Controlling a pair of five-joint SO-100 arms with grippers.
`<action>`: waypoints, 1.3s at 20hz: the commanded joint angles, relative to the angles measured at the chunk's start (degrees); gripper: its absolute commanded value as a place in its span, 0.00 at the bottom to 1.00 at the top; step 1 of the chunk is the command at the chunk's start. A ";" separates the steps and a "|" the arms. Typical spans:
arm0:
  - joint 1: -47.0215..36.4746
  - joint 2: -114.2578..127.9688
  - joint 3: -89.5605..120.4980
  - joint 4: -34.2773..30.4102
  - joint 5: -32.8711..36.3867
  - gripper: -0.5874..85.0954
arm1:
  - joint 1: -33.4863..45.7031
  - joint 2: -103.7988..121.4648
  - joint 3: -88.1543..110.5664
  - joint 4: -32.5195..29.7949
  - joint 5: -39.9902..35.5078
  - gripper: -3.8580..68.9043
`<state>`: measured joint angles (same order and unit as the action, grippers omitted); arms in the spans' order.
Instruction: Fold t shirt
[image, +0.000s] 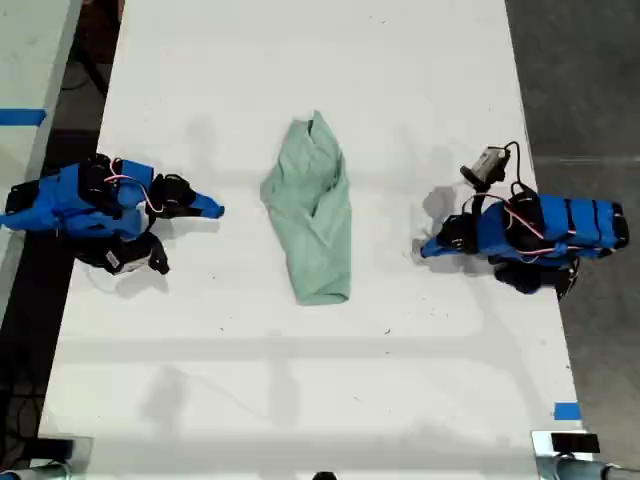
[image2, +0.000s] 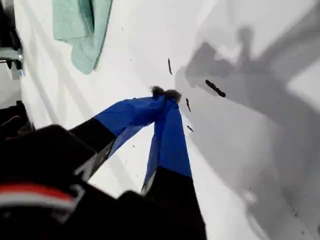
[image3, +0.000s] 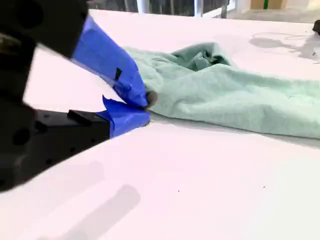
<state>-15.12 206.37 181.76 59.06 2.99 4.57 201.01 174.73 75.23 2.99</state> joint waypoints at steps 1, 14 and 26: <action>1.41 0.18 -0.88 -2.90 5.36 0.00 | 5.01 0.09 -3.52 4.13 -0.88 0.03; 2.46 0.18 -0.70 -3.16 5.27 0.00 | 4.22 0.18 -2.90 3.52 -2.29 0.03; 13.36 -66.88 -39.02 -18.81 -9.49 0.13 | -8.61 -60.29 -41.40 -7.73 -4.75 0.10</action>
<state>-7.03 158.64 156.80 43.24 -2.90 -0.88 153.98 145.90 66.62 -0.53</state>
